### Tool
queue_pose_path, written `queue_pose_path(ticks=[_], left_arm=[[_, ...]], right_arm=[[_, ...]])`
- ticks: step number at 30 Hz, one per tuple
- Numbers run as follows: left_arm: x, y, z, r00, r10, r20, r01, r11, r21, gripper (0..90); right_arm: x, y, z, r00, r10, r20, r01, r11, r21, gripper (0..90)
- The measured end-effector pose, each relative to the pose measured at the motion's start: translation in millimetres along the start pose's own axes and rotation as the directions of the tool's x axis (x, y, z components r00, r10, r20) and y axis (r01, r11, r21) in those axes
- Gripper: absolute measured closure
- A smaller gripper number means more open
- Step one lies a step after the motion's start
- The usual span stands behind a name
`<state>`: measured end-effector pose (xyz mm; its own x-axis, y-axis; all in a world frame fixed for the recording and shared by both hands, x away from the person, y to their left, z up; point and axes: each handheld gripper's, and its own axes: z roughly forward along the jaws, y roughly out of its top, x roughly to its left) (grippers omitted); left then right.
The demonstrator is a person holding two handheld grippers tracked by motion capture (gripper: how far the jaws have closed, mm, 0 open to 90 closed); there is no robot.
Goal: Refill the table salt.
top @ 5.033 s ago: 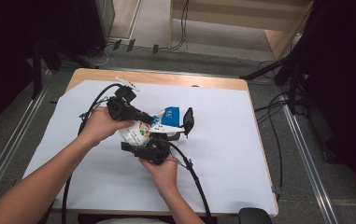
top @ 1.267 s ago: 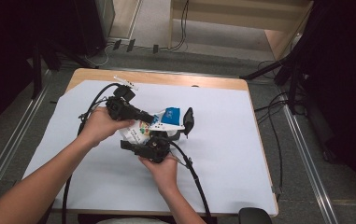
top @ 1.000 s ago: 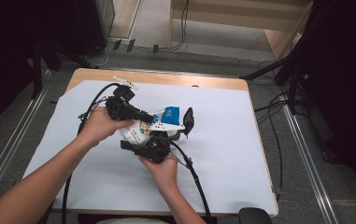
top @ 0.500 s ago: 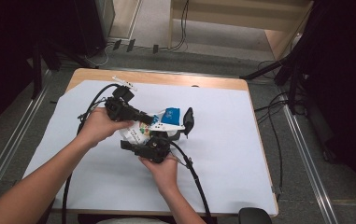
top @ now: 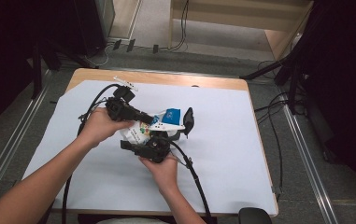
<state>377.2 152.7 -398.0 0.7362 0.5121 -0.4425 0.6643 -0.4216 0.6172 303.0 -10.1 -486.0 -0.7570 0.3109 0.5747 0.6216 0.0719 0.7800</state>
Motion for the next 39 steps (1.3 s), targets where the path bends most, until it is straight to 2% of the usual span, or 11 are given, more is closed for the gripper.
queue_pose_path(ticks=[6,16,30,39], left_arm=[[-1.2,0.6,0.4,1.0,-0.004,-0.003,0.004,1.0,-0.003,84.5],[-1.0,0.2,-2.0,1.0,0.002,0.001,-0.002,0.9998,-0.018,82.3],[-1.9,-1.9,-4.9,0.9998,0.008,0.017,-0.007,0.9999,-0.016,79.9],[-1.6,-2.0,-4.0,0.9999,0.01,0.009,-0.01,0.9998,-0.015,81.1]], right_arm=[[0.0,0.2,0.3,0.9999,-0.009,0.008,0.009,1.0,0.006,69.4],[-1.5,0.2,0.6,0.9994,0.032,-0.015,-0.032,0.999,-0.015,72.1],[-1.4,0.7,-1.7,0.9991,0.029,-0.03,-0.03,0.999,-0.026,72.3],[-1.9,0.9,-1.3,0.9991,0.031,-0.03,-0.032,0.999,-0.025,72.3]])
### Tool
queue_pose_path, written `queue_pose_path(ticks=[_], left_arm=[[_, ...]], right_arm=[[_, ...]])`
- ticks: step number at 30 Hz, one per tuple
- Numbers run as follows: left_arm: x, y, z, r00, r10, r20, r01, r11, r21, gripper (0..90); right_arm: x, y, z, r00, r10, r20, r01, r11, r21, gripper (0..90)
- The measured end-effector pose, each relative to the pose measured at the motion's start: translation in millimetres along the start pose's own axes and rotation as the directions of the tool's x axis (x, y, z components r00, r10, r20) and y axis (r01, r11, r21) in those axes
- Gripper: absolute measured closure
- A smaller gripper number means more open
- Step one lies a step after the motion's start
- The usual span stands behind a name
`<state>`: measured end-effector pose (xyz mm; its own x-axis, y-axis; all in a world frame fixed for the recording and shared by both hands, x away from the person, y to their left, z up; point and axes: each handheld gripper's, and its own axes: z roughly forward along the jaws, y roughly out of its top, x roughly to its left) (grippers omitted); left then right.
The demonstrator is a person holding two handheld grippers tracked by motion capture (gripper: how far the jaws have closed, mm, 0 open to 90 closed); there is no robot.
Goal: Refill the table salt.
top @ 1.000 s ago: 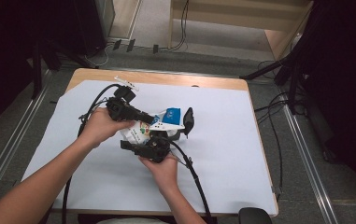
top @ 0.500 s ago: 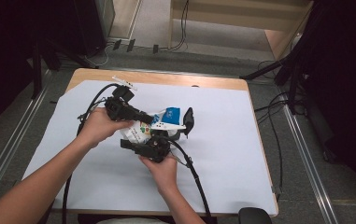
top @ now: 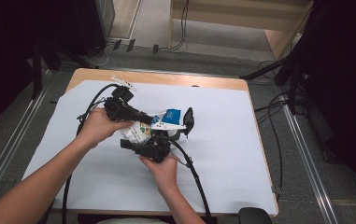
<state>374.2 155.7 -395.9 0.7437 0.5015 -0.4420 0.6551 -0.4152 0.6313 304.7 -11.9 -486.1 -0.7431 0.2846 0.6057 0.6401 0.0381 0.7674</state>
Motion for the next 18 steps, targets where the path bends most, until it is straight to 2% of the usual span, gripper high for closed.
queue_pose_path(ticks=[4,18], left_arm=[[0.0,-0.3,0.8,1.0,0.004,-0.002,-0.004,1.0,0.007,82.3],[0.3,0.5,2.3,1.0,-0.005,0.002,0.005,1.0,0.007,83.1]], right_arm=[[-0.1,-0.2,0.0,0.9999,-0.009,0.012,0.009,1.0,0.009,72.3],[-0.3,0.4,-0.2,0.9999,-0.005,0.009,0.005,1.0,0.012,72.3]])
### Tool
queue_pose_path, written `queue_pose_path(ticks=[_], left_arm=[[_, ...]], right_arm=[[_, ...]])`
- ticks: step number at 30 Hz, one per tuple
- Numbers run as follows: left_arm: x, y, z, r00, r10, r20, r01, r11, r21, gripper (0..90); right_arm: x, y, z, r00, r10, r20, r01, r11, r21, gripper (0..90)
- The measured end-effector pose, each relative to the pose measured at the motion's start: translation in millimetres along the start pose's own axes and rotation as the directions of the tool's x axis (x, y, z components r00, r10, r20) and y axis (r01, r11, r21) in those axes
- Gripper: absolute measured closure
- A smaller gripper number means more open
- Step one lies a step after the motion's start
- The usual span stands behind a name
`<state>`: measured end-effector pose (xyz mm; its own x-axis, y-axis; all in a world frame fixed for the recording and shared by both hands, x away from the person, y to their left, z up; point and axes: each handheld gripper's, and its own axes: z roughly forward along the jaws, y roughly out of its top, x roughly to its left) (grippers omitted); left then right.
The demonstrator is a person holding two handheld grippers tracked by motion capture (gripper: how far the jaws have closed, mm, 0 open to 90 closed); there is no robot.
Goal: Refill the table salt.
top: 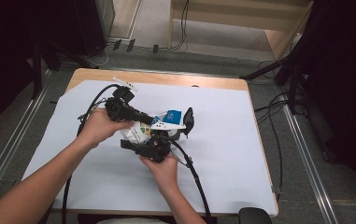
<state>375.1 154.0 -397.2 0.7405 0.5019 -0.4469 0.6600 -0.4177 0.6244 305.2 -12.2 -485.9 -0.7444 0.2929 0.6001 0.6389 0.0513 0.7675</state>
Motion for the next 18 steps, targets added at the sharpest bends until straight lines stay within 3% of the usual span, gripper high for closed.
queue_pose_path(ticks=[18], left_arm=[[-0.9,0.9,2.7,0.9999,0.003,-0.01,-0.003,1.0,-0.003,86.6]], right_arm=[[-1.5,1.1,-0.7,1.0,-0.008,0.002,0.008,1.0,0.017,70.6]])
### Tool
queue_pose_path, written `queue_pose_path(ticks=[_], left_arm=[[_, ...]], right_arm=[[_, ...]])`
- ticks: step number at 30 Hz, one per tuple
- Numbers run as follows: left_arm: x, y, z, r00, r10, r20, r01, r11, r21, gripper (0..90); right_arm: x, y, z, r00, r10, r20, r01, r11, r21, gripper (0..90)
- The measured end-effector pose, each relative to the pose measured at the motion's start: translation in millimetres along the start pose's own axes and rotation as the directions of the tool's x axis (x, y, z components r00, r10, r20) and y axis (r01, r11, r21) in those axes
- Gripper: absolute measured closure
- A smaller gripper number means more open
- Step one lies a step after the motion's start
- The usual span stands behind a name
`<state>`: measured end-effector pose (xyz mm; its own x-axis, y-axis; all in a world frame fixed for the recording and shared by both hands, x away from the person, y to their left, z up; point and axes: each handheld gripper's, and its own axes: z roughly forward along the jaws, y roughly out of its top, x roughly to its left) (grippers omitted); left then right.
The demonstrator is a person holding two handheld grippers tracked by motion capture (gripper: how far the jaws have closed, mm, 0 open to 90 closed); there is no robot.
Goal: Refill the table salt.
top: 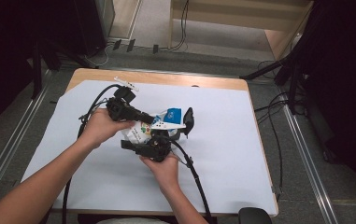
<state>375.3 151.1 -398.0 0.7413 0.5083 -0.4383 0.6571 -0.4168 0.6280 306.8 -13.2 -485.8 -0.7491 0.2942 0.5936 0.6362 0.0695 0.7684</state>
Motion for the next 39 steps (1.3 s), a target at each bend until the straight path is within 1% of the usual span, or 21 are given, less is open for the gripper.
queue_pose_path(ticks=[4,10,15,23,33,37,39], left_arm=[[0.0,0.1,-0.8,1.0,-0.001,-0.002,0.001,1.0,-0.008,86.0],[0.9,0.1,-2.0,0.9999,0.001,0.01,-0.001,1.0,-0.003,84.9],[0.4,-0.1,-2.8,1.0,0.006,0.006,-0.005,1.0,-0.002,84.7],[0.9,0.2,-2.8,1.0,0.002,0.001,-0.002,1.0,-0.001,84.7],[1.7,0.7,-3.4,0.9999,-0.003,0.011,0.003,1.0,-0.009,84.7],[2.7,0.6,-3.5,1.0,-0.001,-0.001,0.001,1.0,-0.004,84.7],[2.2,0.6,-3.8,1.0,-0.01,0.002,0.01,0.9999,-0.009,84.7]], right_arm=[[-0.2,0.7,-0.8,0.9999,0.01,-0.006,-0.01,1.0,-0.002,71.8],[1.0,1.4,-0.9,0.9998,0.015,-0.009,-0.015,1.0,-0.003,72.1],[1.4,1.7,-0.8,0.9998,0.014,-0.012,-0.014,1.0,-0.005,72.2],[0.8,1.7,0.0,0.9996,0.022,-0.018,-0.022,1.0,-0.009,72.3],[1.3,2.8,-0.2,0.9996,0.025,-0.014,-0.025,1.0,-0.009,72.3],[1.2,3.0,0.3,0.9992,0.037,-0.018,-0.037,0.999,-0.006,72.3],[1.4,3.5,0.6,0.9991,0.038,-0.018,-0.039,0.999,-0.005,72.3]])
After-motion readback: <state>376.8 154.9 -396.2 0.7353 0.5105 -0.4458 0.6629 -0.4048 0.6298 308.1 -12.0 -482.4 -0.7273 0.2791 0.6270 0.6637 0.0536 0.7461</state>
